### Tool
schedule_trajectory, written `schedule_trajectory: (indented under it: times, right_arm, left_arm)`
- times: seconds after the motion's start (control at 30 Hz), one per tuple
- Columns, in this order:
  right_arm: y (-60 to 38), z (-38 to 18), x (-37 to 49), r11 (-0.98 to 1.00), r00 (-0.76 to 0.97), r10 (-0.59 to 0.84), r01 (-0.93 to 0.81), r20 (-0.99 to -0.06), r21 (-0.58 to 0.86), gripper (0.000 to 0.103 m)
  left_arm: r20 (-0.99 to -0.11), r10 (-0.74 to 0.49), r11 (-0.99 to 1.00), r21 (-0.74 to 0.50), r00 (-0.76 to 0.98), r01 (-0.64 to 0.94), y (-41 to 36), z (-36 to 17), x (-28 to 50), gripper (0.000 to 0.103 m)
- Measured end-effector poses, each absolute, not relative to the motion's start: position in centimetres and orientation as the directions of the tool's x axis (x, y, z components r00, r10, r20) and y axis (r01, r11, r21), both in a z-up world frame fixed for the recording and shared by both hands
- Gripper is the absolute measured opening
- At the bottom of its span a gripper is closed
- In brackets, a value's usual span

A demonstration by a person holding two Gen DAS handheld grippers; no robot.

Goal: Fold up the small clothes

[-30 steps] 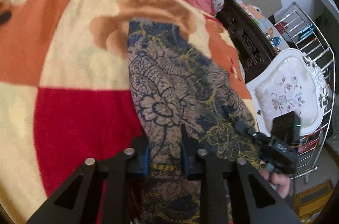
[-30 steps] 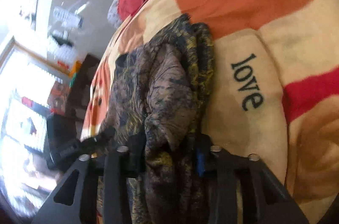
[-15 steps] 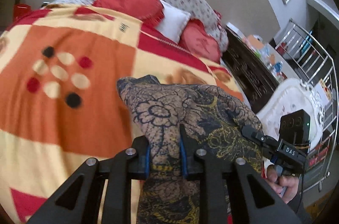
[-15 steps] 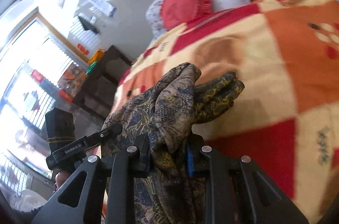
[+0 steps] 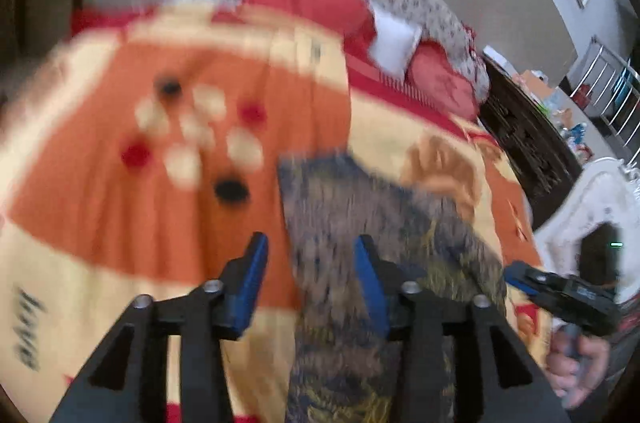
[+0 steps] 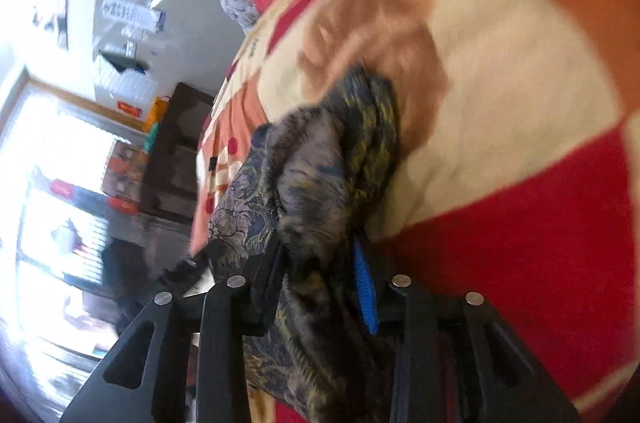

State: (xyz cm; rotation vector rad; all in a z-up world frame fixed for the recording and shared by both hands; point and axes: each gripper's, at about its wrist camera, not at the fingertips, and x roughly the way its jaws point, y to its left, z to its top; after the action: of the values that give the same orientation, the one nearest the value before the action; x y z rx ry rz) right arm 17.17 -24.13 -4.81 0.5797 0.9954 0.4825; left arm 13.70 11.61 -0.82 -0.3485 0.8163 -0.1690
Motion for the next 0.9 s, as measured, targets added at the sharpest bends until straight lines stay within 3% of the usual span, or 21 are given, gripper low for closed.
schedule_trajectory:
  times: [0.13,0.23,0.33,0.43,0.47,0.53,0.7,0.83,0.9]
  right_arm:
    - [-21.2,0.7,15.9,0.845,0.592,0.518,-0.244,-0.617,0.475,0.043]
    - [-16.0,1.7,16.6,0.907,0.618,0.420,-0.265,-0.665,0.327,0.027]
    - [-13.1,-0.7,19.1,0.960,0.614,0.280,-0.168,-0.738,0.225,0.020]
    - [-14.1,-5.1,21.8,0.979,0.572,0.204,-0.103,-0.795,0.177,0.019]
    - [-14.6,-7.1,22.8,0.986,0.544,0.164,-0.066,-0.823,0.153,0.016]
    - [-15.8,-8.9,23.2,0.975,0.551,0.213,-0.065,-0.807,0.213,0.014]
    - [-16.6,-9.7,23.1,0.964,0.591,0.255,-0.097,-0.766,0.247,0.015]
    - [-18.8,-9.1,22.9,0.925,0.554,0.357,-0.097,-0.752,0.367,0.017]
    - [-19.4,-6.6,21.4,0.929,0.562,0.348,-0.100,-0.750,0.356,0.017]
  left_arm:
    - [-0.641,-0.276,0.937,-0.346,0.716,0.052,8.7,1.1,16.1,0.061]
    - [-0.647,-0.231,0.943,-0.334,0.727,0.003,6.8,0.5,18.9,0.061]
    - [-0.693,-0.130,0.967,-0.247,0.710,-0.064,6.1,-1.4,21.4,0.061]
    - [-0.801,-0.100,0.980,-0.180,0.590,-0.079,5.8,-6.8,23.8,0.061]
    - [-0.795,-0.081,0.983,-0.163,0.602,-0.083,5.7,-7.6,23.5,0.064]
    - [-0.771,-0.073,0.983,-0.164,0.633,-0.087,5.6,-7.6,23.3,0.064]
    - [-0.792,-0.057,0.979,-0.165,0.608,-0.122,5.8,-8.3,24.6,0.079]
    - [-0.793,-0.130,0.967,-0.234,0.596,-0.100,6.7,-7.9,24.3,0.080]
    - [-0.782,-0.146,0.961,-0.257,0.606,-0.100,7.7,-6.2,23.0,0.074]
